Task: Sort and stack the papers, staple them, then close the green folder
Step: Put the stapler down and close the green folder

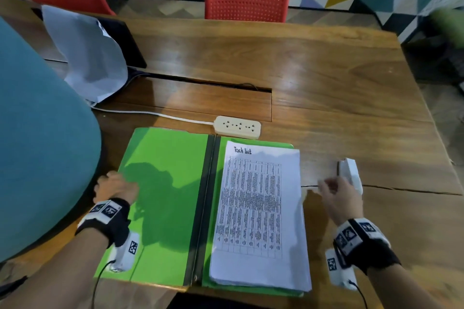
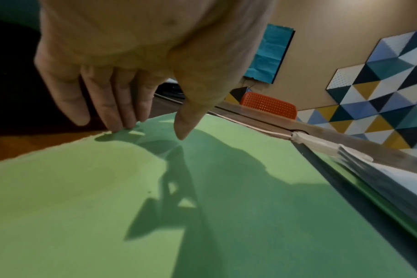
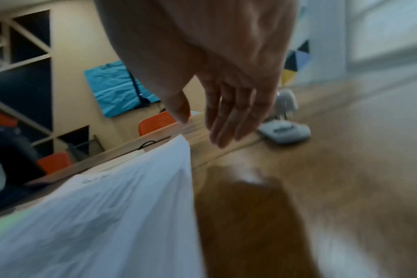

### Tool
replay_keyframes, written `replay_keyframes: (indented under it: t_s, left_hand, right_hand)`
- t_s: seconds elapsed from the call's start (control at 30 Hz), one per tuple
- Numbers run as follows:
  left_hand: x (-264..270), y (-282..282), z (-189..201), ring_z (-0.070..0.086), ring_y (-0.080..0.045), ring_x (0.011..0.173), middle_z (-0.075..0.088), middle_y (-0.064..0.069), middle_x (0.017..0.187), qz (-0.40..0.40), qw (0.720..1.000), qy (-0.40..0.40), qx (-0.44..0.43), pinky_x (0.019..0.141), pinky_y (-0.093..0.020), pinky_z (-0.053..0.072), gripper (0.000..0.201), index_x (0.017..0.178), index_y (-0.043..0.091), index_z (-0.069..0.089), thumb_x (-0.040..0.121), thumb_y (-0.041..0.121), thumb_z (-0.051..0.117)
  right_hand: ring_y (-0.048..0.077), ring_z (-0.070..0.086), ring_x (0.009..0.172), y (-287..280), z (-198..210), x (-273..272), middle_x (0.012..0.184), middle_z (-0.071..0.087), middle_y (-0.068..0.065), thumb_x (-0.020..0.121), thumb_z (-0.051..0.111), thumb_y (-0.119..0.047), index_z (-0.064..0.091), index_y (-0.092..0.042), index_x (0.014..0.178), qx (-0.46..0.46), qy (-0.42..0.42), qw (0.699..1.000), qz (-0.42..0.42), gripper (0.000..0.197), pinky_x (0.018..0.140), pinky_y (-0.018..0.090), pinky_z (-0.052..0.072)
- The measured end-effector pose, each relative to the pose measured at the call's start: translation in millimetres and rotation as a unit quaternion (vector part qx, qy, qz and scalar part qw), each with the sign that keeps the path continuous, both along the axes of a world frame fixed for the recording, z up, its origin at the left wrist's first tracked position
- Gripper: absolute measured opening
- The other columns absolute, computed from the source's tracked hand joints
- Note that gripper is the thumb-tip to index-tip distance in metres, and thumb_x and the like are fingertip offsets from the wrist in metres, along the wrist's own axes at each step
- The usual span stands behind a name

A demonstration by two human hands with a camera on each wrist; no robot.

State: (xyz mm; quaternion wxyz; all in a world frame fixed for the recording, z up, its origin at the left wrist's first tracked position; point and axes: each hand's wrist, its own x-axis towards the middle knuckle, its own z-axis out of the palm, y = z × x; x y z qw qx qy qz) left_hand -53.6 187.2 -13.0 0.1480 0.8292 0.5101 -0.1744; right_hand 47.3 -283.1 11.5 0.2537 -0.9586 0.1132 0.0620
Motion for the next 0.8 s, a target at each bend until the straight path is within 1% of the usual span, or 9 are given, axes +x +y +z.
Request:
replay_keyframes:
  t_s: [0.1, 0.17, 0.23, 0.3, 0.4, 0.53, 0.6, 0.7, 0.8]
  left_hand:
    - [-4.4, -2.1, -1.2, 0.039, -0.045, 0.131, 0.034, -0.028, 0.147, 0.010, 0.999, 0.042, 0.014, 0.105, -0.056, 0.037, 0.072, 0.148, -0.001, 0.023, 0.091, 0.033, 0.052]
    - [-2.3, -3.2, 1.7, 0.039, -0.043, 0.131, 0.033, -0.027, 0.148, 0.025, 0.997, 0.064, 0.023, 0.105, -0.055, 0.035, 0.075, 0.150, 0.001, 0.019, 0.093, 0.041, 0.047]
    - [-2.0, 3.0, -3.7, 0.040, -0.043, 0.132, 0.034, -0.027, 0.149, 0.018, 0.997, 0.067, 0.018, 0.105, -0.054, 0.036, 0.077, 0.150, 0.001, 0.020, 0.093, 0.045, 0.045]
    - [-5.6, 16.5, -11.9, 0.048, -0.044, 0.126, 0.042, -0.028, 0.145, -0.006, 0.998, 0.056, -0.001, 0.102, -0.053, 0.042, 0.075, 0.147, 0.000, 0.030, 0.091, 0.048, 0.044]
    - [-13.1, 37.5, -15.9, 0.060, -0.043, 0.109, 0.058, -0.028, 0.128, -0.033, 0.998, 0.002, -0.044, 0.089, -0.045, 0.049, 0.056, 0.124, -0.001, 0.053, 0.090, 0.043, 0.049]
    - [-28.4, 46.2, 3.2, 0.061, -0.037, 0.094, 0.067, -0.025, 0.103, -0.084, 0.986, -0.114, -0.091, 0.081, -0.039, 0.045, 0.021, 0.090, 0.004, 0.061, 0.093, 0.024, 0.058]
    - [-36.5, 44.5, 24.2, 0.061, -0.034, 0.092, 0.069, -0.021, 0.099, -0.096, 0.969, -0.183, -0.133, 0.082, -0.038, 0.043, 0.014, 0.086, 0.005, 0.062, 0.093, 0.018, 0.061]
    - [-40.7, 28.5, 76.5, 0.062, -0.028, 0.088, 0.071, -0.015, 0.090, -0.137, 0.920, -0.304, -0.205, 0.078, -0.033, 0.042, 0.014, 0.082, 0.010, 0.066, 0.094, 0.015, 0.060]
    - [-40.2, -15.1, 132.3, 0.065, -0.024, 0.075, 0.073, -0.015, 0.085, -0.164, 0.853, -0.378, -0.321, 0.069, -0.023, 0.049, 0.023, 0.089, 0.011, 0.072, 0.092, 0.031, 0.059]
  right_hand:
    - [0.028, 0.062, 0.095, 17.7, -11.4, -30.3, 0.113, 0.070, 0.014, 0.092, 0.059, -0.035, 0.059, -0.007, 0.117, 0.087, 0.113, 0.987, -0.074, 0.038, 0.086, 0.034, 0.047]
    - [0.030, 0.063, 0.104, 27.0, -21.1, -47.4, 0.116, 0.069, 0.015, 0.091, 0.062, -0.032, 0.057, -0.003, 0.120, 0.106, 0.134, 0.981, -0.090, 0.041, 0.091, 0.035, 0.047]
    - [0.029, 0.063, 0.104, 32.8, -29.6, -58.3, 0.115, 0.068, 0.015, 0.091, 0.063, -0.032, 0.059, -0.003, 0.117, 0.093, 0.135, 0.983, -0.083, 0.040, 0.094, 0.037, 0.047]
    - [0.028, 0.063, 0.101, 37.0, -32.3, -63.0, 0.115, 0.067, 0.015, 0.090, 0.061, -0.034, 0.061, -0.005, 0.115, 0.076, 0.136, 0.985, -0.073, 0.039, 0.094, 0.038, 0.049]
    - [0.028, 0.062, 0.100, 39.6, -31.5, -63.6, 0.114, 0.067, 0.014, 0.090, 0.060, -0.033, 0.062, -0.004, 0.119, 0.064, 0.136, 0.987, -0.064, 0.041, 0.090, 0.035, 0.047]
    - [0.029, 0.063, 0.100, 35.5, -32.4, -61.8, 0.113, 0.069, 0.014, 0.090, 0.058, -0.033, 0.063, -0.006, 0.122, 0.046, 0.126, 0.990, -0.046, 0.042, 0.087, 0.035, 0.048]
    - [0.030, 0.063, 0.103, 31.7, -31.2, -60.9, 0.115, 0.068, 0.014, 0.091, 0.058, -0.033, 0.063, -0.007, 0.123, 0.054, 0.130, 0.989, -0.047, 0.042, 0.089, 0.036, 0.047]
    - [0.030, 0.063, 0.107, 28.8, -28.8, -60.7, 0.118, 0.068, 0.013, 0.092, 0.058, -0.033, 0.062, -0.007, 0.124, 0.067, 0.135, 0.988, -0.038, 0.041, 0.092, 0.036, 0.046]
    - [0.027, 0.062, 0.099, 24.8, -26.7, -59.6, 0.116, 0.070, 0.012, 0.093, 0.057, -0.032, 0.064, -0.008, 0.122, 0.067, 0.133, 0.989, -0.016, 0.039, 0.091, 0.035, 0.047]
